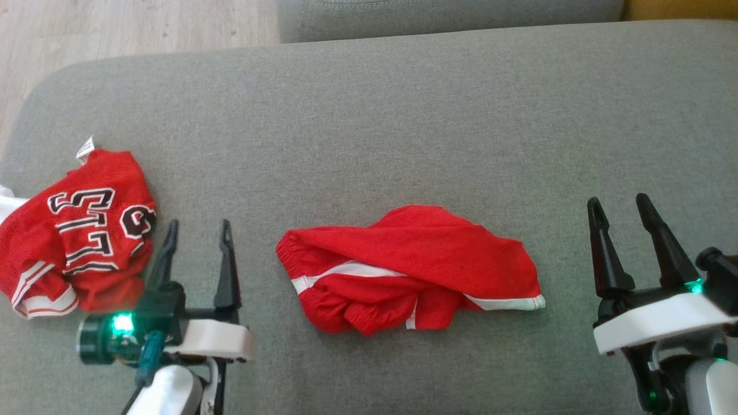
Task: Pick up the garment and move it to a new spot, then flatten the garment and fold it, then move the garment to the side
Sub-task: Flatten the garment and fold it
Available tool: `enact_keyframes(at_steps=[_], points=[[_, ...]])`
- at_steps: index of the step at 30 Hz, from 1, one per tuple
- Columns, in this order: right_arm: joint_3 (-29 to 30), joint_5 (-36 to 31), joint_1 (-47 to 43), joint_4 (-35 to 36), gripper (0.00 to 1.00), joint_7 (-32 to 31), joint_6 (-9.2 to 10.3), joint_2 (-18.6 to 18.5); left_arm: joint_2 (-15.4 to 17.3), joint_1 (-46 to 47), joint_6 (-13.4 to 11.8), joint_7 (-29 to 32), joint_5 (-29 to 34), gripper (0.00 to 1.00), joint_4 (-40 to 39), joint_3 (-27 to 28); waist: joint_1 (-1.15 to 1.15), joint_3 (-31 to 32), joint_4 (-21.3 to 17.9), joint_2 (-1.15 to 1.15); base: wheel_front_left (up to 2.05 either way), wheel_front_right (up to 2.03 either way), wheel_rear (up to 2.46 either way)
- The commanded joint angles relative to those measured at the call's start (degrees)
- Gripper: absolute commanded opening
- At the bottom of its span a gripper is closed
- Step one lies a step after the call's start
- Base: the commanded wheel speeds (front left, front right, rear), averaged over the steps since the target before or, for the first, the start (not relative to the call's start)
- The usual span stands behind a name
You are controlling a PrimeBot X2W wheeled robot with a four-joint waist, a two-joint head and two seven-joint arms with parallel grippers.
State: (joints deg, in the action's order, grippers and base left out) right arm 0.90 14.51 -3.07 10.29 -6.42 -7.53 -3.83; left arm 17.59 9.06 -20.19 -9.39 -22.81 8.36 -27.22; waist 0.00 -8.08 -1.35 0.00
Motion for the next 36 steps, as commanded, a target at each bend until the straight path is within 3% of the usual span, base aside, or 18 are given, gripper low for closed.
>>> enact_keyframes(at_steps=[1, 7, 21, 30, 36], points=[[-1.12, -0.52, 0.65, 2.65, 1.00, -0.41, 0.04, -1.00, 1.91, 1.13, -1.21, -1.17, 1.34, 1.00, -2.35, 2.94, 0.00, 0.16, 0.05, 0.00, 0.00, 0.00, 0.00], [-1.24, -0.95, -0.11, 3.74, 1.00, -0.98, 0.04, -1.07, 4.47, -1.61, -3.96, 0.29, 2.89, 1.00, -5.35, 3.61, 0.00, 0.65, 0.15, 0.00, 0.00, 0.00, 0.00], [-1.45, -0.85, -0.19, 4.17, 1.00, -1.48, 0.04, -0.93, 5.71, -2.80, -3.37, 4.61, 1.20, 1.00, -9.71, 2.83, 0.00, 0.75, 0.19, 0.00, 0.00, 0.00, 0.00], [-2.08, -0.23, 0.64, 3.79, 1.00, -1.28, 0.04, -0.83, 0.59, 4.30, 4.61, 12.31, -1.61, 1.00, -2.89, -5.24, 0.00, -0.82, -0.02, 0.00, 0.00, 0.00, 0.00], [-2.72, 0.66, 0.90, 2.49, 1.00, -1.05, 0.04, -0.81, -1.90, 6.23, 7.48, 18.19, -5.30, 1.00, 5.33, -6.97, 0.00, -0.85, -1.28, 0.00, 0.00, 0.00, 0.00]])
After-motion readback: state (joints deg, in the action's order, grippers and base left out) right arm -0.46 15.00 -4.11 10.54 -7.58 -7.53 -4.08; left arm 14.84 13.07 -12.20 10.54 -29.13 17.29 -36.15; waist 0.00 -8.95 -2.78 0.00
